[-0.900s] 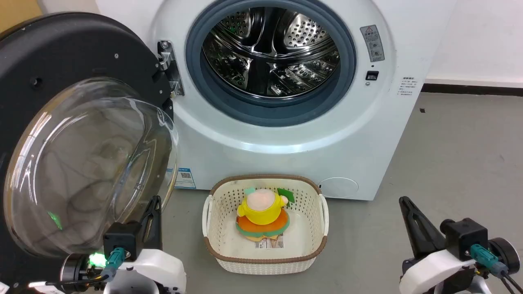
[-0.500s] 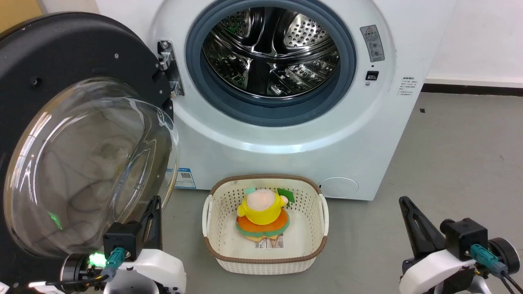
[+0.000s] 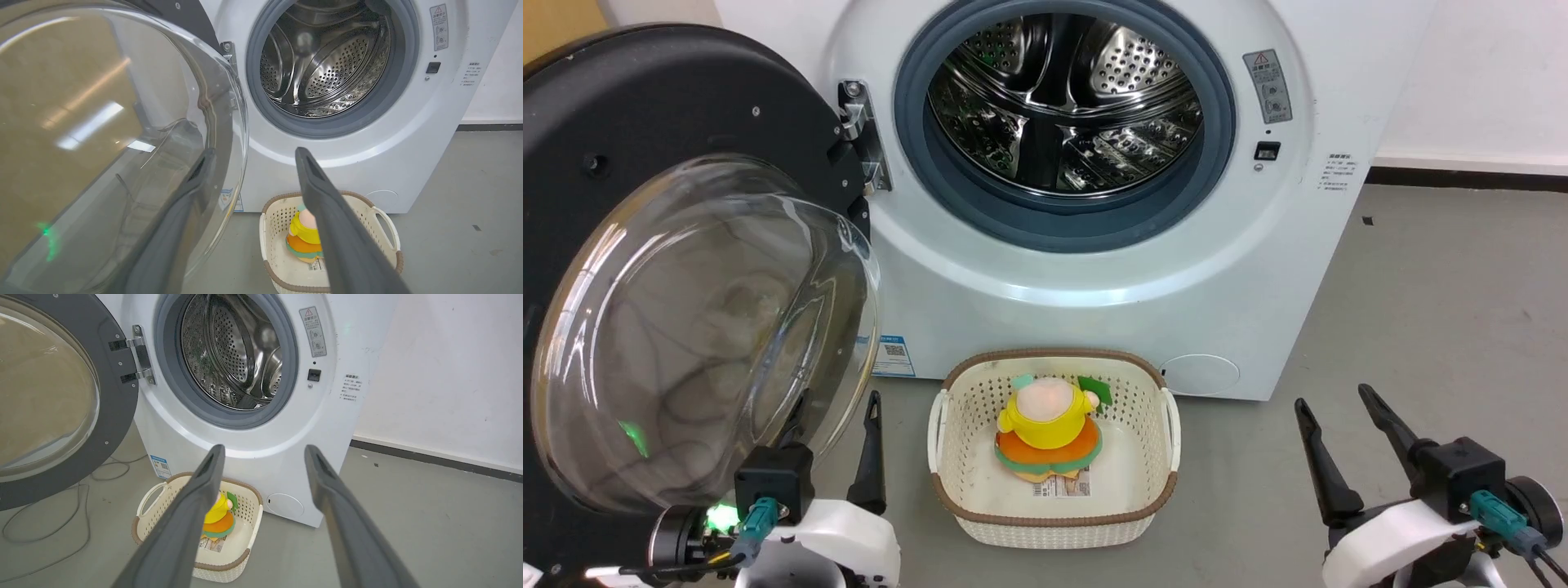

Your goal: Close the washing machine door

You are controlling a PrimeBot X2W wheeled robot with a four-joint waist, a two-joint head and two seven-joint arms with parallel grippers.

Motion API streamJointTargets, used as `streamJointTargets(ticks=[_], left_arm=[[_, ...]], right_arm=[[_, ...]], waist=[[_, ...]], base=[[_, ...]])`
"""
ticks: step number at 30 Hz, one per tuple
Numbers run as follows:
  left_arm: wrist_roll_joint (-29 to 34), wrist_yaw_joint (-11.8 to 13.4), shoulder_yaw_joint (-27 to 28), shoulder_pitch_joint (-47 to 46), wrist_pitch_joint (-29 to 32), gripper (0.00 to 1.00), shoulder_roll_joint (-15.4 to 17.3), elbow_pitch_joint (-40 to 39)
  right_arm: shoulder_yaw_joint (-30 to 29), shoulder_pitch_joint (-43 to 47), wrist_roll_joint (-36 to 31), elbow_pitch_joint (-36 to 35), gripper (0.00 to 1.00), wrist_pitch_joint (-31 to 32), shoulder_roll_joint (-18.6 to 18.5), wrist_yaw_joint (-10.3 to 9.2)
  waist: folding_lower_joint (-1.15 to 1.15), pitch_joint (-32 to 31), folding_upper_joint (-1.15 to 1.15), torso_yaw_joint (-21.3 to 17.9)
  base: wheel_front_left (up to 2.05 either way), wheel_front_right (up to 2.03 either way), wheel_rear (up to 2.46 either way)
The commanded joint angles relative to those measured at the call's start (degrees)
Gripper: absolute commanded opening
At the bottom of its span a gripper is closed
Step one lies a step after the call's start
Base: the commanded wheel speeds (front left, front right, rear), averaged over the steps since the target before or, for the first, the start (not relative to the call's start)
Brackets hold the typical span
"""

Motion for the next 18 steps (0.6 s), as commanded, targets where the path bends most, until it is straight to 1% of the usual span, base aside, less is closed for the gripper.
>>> streamJointTargets(ticks=[1,9,18], left_arm=[[-0.38,0.32,-0.11,0.27,-0.64,1.00,0.00,-0.15],[-0.71,0.65,-0.46,0.41,-1.60,1.00,0.00,-0.45],[-0.94,0.88,-0.57,0.74,-2.67,1.00,0.00,-0.76]], right_arm=[[-0.09,0.49,0.67,0.07,1.00,-0.63,-0.20,0.00],[0.18,0.89,1.70,0.00,1.00,-1.59,-0.48,0.01],[0.62,1.31,2.60,0.03,1.00,-2.66,-0.67,0.01]], waist=[[0.00,-0.01,0.00,0.15],[0.00,-0.08,0.00,1.37],[0.00,-0.29,0.00,3.68]], base=[[0.00,0.00,0.00],[0.00,0.00,0.00],[0.00,0.00,0.00]])
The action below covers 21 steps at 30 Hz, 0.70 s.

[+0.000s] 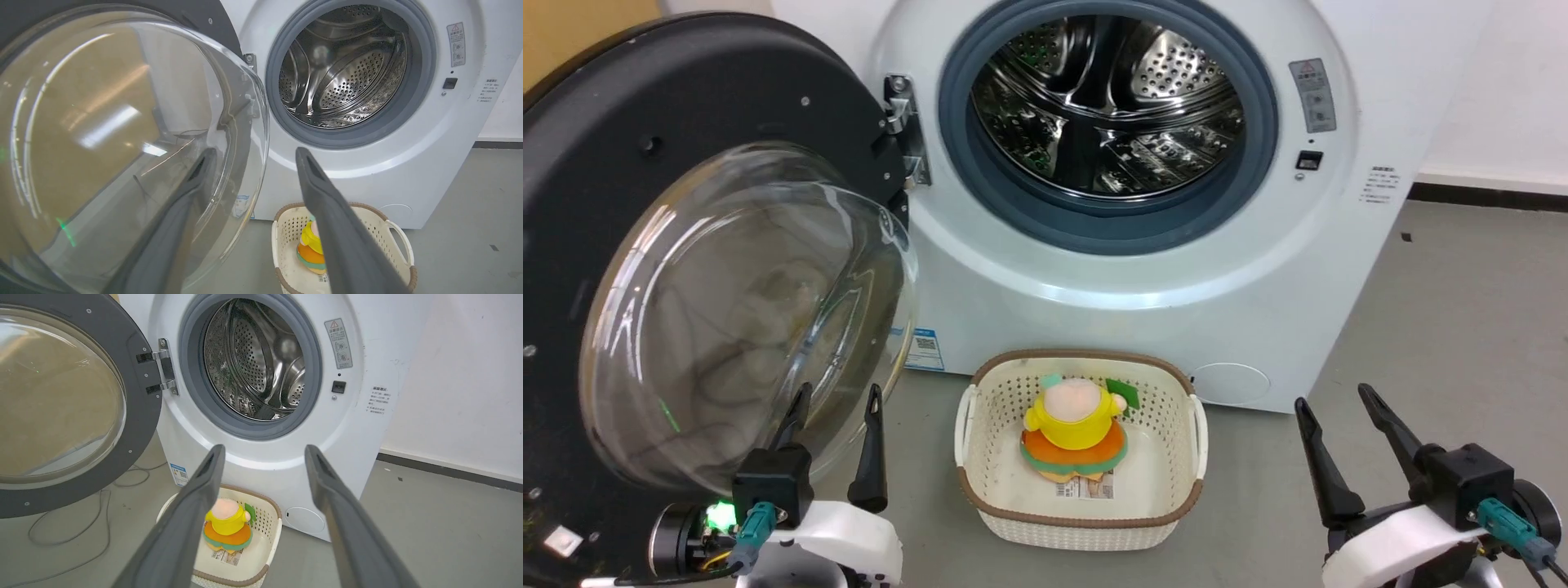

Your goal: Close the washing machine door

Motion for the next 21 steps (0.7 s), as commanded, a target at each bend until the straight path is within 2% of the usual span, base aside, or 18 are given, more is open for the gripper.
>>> streamJointTargets(ticks=[1,21], left_arm=[[-0.47,0.39,-0.10,0.79,-0.74,1.00,0.01,-0.37],[-1.03,1.11,-0.23,2.10,-3.01,1.00,0.01,-1.48]], right_arm=[[0.14,1.04,0.48,0.04,1.00,-0.69,-0.33,0.01],[1.19,1.70,2.05,0.60,1.00,-2.95,-0.84,0.02]], waist=[[0.00,-0.10,0.00,0.77],[0.00,-0.67,0.00,7.82]], base=[[0.00,0.00,0.00],[0.00,0.00,0.00]])
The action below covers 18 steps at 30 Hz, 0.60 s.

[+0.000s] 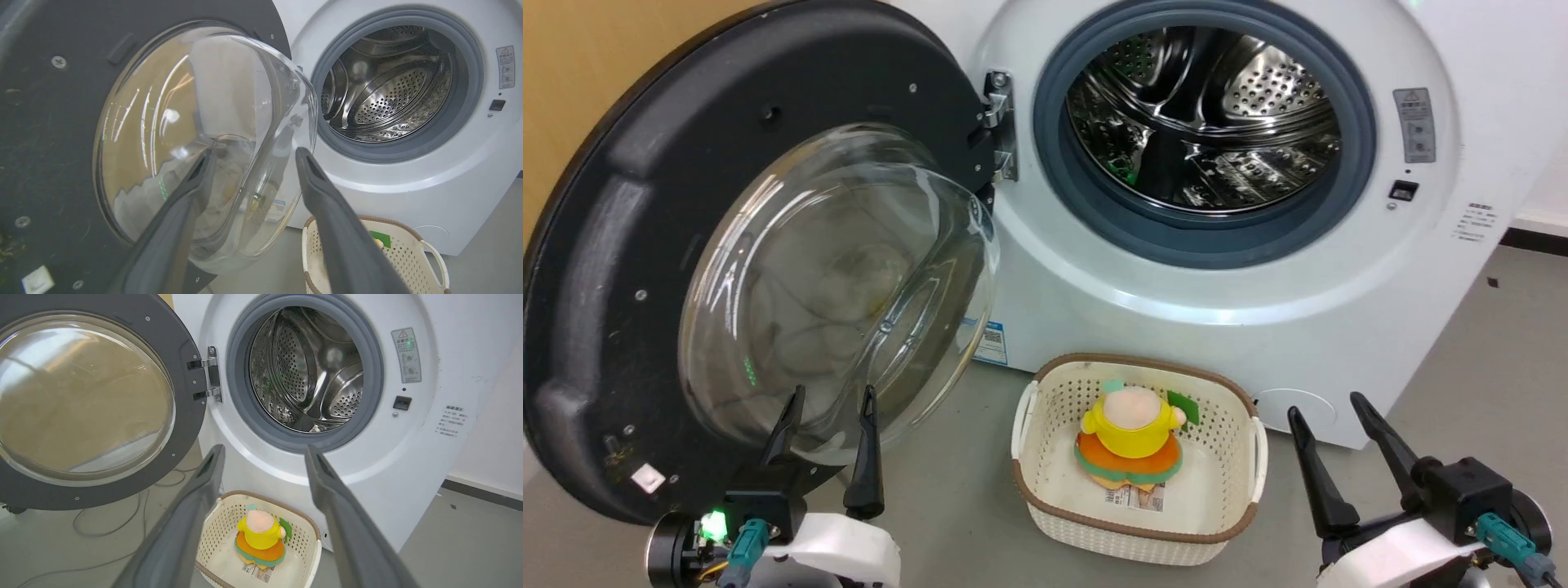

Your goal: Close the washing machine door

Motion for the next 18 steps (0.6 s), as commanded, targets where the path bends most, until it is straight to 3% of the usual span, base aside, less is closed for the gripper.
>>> streamJointTargets(ticks=[1,18], left_arm=[[-0.49,0.27,0.04,0.98,-0.61,1.00,0.01,-0.38],[-1.67,2.80,0.54,2.93,-2.64,1.00,0.01,-3.65]], right_arm=[[0.38,0.56,0.57,0.15,1.00,-0.57,-0.53,0.02],[5.15,-2.28,3.45,1.82,1.00,-2.59,-3.09,0.02]], waist=[[0.00,0.12,0.00,0.52],[0.00,1.33,0.00,5.40]], base=[[0.00,0.00,0.00],[0.00,0.00,0.00]])
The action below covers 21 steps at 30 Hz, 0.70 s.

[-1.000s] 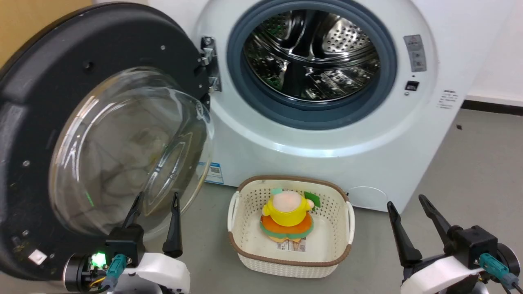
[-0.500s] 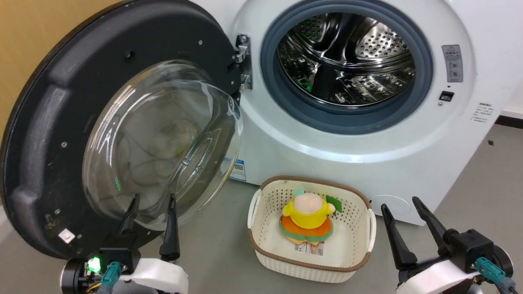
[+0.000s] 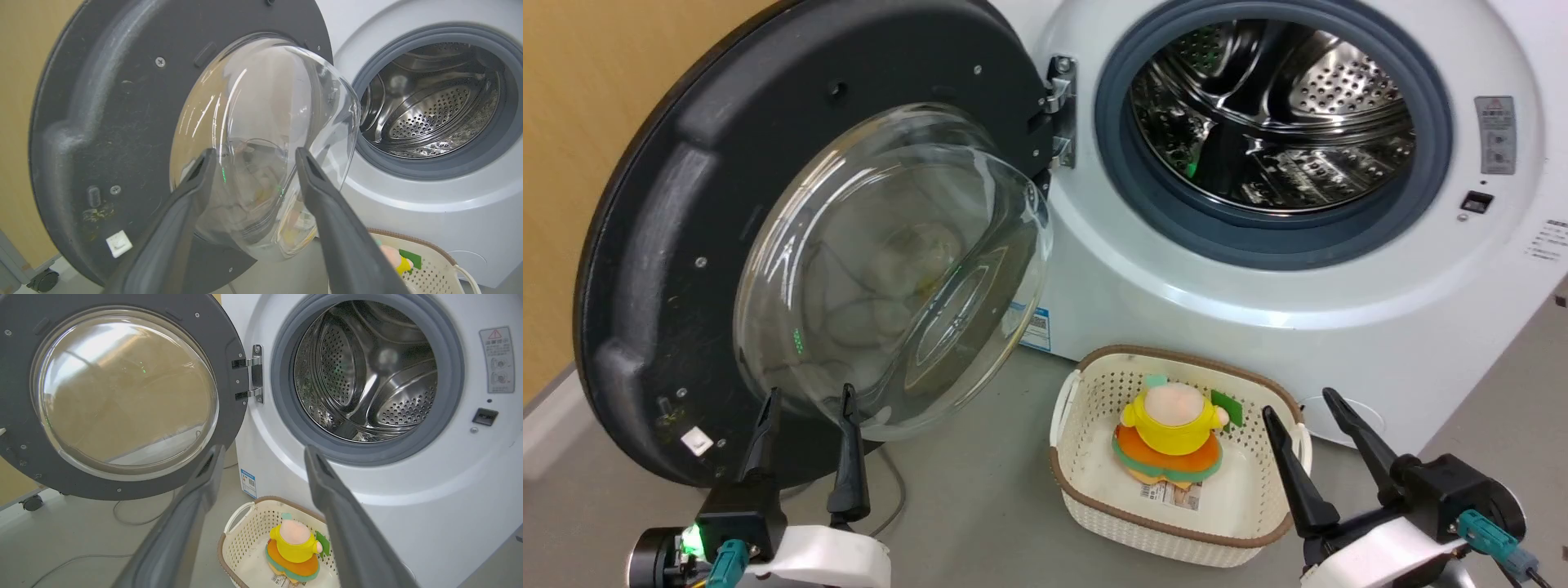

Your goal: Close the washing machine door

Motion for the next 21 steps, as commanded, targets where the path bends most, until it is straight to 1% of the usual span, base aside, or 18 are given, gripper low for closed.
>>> streamJointTargets(ticks=[1,9,21], left_arm=[[-0.32,0.62,0.06,0.97,-0.56,1.00,0.01,-0.62],[-0.71,2.00,-0.02,1.90,-1.52,1.00,0.01,-2.11],[-0.79,3.19,-0.36,2.98,-2.95,1.00,0.01,-3.46]], right_arm=[[0.54,-1.17,0.58,0.31,1.00,-0.55,-0.63,0.02],[2.65,-2.72,2.10,1.12,1.00,-1.50,-1.61,0.03],[4.13,-3.07,4.06,1.18,1.00,-2.93,-2.45,0.03]], waist=[[0.00,0.20,0.00,0.57],[0.00,0.53,0.00,2.66],[0.00,0.60,0.00,5.55]], base=[[0.00,0.00,0.00],[-0.04,-0.04,-0.04],[-0.02,-0.02,-0.02]])
